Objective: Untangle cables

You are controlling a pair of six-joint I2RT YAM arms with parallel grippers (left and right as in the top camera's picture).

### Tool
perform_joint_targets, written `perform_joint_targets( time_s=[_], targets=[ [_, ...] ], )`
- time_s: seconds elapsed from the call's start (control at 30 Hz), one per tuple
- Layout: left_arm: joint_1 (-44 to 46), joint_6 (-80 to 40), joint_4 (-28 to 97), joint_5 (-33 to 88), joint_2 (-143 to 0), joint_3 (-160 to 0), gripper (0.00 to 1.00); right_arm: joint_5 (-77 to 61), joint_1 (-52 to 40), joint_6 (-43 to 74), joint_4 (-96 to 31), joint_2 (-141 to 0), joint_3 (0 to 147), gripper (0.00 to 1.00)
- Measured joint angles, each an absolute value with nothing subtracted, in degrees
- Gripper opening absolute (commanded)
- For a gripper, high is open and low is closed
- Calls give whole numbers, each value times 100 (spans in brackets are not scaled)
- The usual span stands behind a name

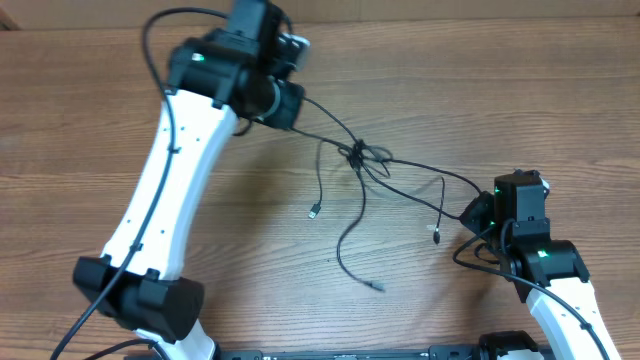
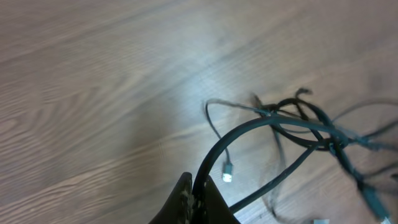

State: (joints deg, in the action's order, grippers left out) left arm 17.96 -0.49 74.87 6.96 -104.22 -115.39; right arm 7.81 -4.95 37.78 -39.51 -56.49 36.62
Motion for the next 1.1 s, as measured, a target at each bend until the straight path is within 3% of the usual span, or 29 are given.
perform_joint_targets(
  time_s=[0.4,0.63,0.67,0.73,0.87,0.9,0.93,1.0,1.07,1.1],
  targets=[
    [928,-1367,6895,781,-9660,-11533,4,814,-497,3885,-3750,-5649,3662,4],
    [1048,-674,7030,2346,-9660,-11533,5,423,-491,3848,-3332,-5649,3662,4],
    [1094,-532,7074,2497,-9660,-11533,6,327,-491,3828,-3238,-5649,3662,4],
    [1179,-252,7159,2672,-9660,-11533,20,154,-491,3789,-3111,-5649,3662,4],
    [1280,23,7277,2803,-9660,-11533,23,-25,-491,3754,-3098,-5649,3662,4],
    [1278,69,7293,2814,-9660,-11533,23,-64,-491,3747,-3098,-5649,3662,7],
    [1278,117,7319,2821,-9660,-11533,23,-91,-491,3732,-3100,-5649,3662,29],
    [1280,154,7343,2834,-9660,-11533,26,-121,-491,3743,-3098,-5649,3662,45],
    [1282,193,7373,2845,-9660,-11533,53,-130,-491,3732,-3096,-5649,3662,49],
    [1306,215,7376,2849,-9660,-11533,60,-130,-491,3723,-3103,-5649,3662,49]
  ],
)
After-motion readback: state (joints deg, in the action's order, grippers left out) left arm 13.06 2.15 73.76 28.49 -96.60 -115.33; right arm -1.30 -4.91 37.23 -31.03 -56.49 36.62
